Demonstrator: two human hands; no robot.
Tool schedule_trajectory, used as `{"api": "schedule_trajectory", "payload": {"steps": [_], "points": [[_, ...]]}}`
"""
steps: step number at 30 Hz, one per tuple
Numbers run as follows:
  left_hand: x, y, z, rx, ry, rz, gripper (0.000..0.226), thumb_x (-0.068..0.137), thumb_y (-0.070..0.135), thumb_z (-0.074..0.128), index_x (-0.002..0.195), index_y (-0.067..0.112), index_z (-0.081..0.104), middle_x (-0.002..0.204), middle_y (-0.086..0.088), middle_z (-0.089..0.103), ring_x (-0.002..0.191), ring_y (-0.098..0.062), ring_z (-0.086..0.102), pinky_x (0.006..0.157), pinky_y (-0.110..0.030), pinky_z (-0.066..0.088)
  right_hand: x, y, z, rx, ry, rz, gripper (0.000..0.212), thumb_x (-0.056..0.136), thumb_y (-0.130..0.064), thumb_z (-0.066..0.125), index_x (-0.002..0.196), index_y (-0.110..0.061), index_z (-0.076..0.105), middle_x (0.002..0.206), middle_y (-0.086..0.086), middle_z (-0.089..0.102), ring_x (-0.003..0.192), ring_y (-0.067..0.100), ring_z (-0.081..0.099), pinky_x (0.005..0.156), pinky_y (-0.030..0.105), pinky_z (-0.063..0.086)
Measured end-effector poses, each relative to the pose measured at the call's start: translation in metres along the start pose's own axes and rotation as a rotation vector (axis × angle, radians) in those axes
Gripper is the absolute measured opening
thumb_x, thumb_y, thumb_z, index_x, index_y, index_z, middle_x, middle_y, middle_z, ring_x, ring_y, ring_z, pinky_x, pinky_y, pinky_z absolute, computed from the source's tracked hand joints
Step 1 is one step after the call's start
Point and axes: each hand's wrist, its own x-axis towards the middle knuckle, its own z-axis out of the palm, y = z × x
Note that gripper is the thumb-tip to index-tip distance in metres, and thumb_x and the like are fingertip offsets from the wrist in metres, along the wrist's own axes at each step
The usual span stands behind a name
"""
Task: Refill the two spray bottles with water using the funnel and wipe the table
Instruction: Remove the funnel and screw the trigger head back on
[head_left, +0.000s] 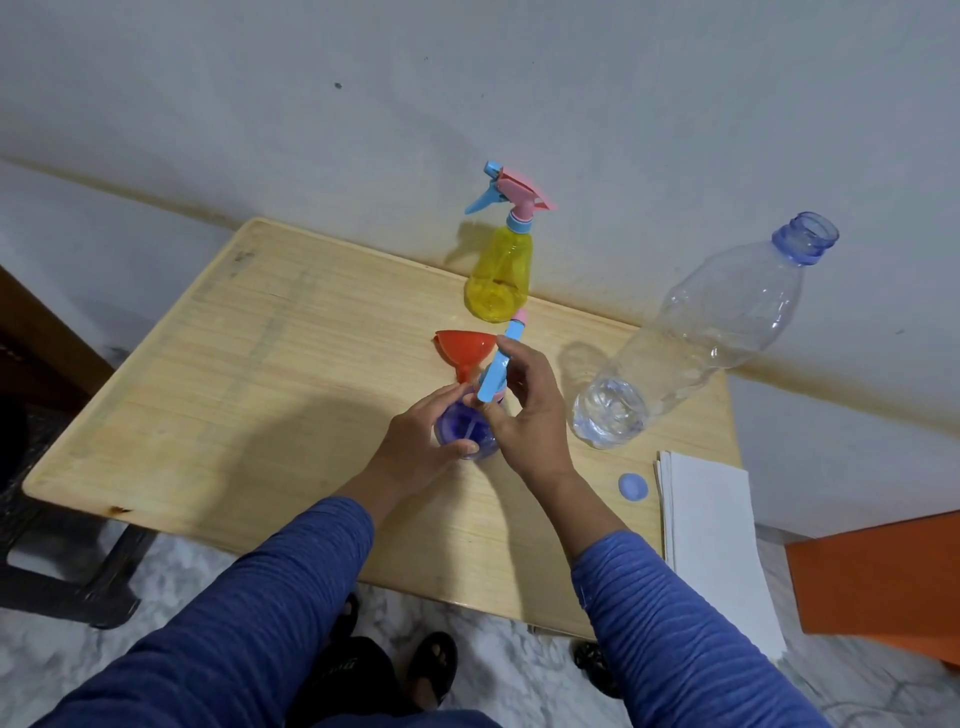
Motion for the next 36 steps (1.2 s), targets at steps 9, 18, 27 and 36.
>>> {"api": "schedule_trajectory", "payload": {"steps": [9, 18, 27, 36], "points": [[-0.001, 0.002, -0.001, -0.031, -0.023, -0.014, 0.076, 0.069, 0.054, 0.063, 0.137, 0.025, 0.043, 0.134, 0.013, 0.05, 0.117, -0.003, 0.05, 0.092, -0.011, 0.042, -0.001, -0.002, -0.015, -0.094, -0.118, -0.064, 0.054, 0.082, 0.001, 0.06, 0.127, -0.025, 0.048, 0.117, -0.02, 0.052, 0.106, 0.007, 0.057, 0.091, 0.019, 0.048], [0.0, 0.003, -0.001, 0.012, -0.022, -0.033, 0.066, 0.074, 0.037, 0.072, 0.133, 0.022, 0.046, 0.127, 0.01, 0.055, 0.111, -0.003, 0.052, 0.087, -0.005, 0.039, -0.006, -0.003, -0.007, -0.074, -0.046, -0.046, 0.051, 0.083, -0.01, 0.066, 0.128, -0.026, 0.049, 0.113, -0.005, 0.058, 0.104, 0.01, 0.058, 0.091, 0.022, 0.048], [-0.002, 0.006, -0.002, 0.041, -0.011, -0.015, 0.06, 0.074, 0.039, 0.072, 0.127, 0.021, 0.051, 0.118, 0.012, 0.055, 0.107, -0.007, 0.055, 0.079, 0.001, 0.036, -0.002, -0.001, -0.002, -0.148, -0.014, -0.045, 0.054, 0.076, -0.018, 0.074, 0.124, -0.029, 0.051, 0.107, 0.004, 0.055, 0.099, 0.012, 0.052, 0.087, 0.01, 0.041], [-0.001, 0.007, -0.001, 0.049, -0.017, -0.022, 0.062, 0.073, 0.039, 0.072, 0.128, 0.022, 0.05, 0.123, 0.01, 0.055, 0.108, -0.007, 0.053, 0.082, -0.003, 0.038, -0.004, -0.002, 0.0, -0.127, 0.003, 0.01, 0.054, 0.077, -0.016, 0.074, 0.122, -0.032, 0.05, 0.105, 0.006, 0.051, 0.095, 0.003, 0.049, 0.083, 0.005, 0.038]]}}
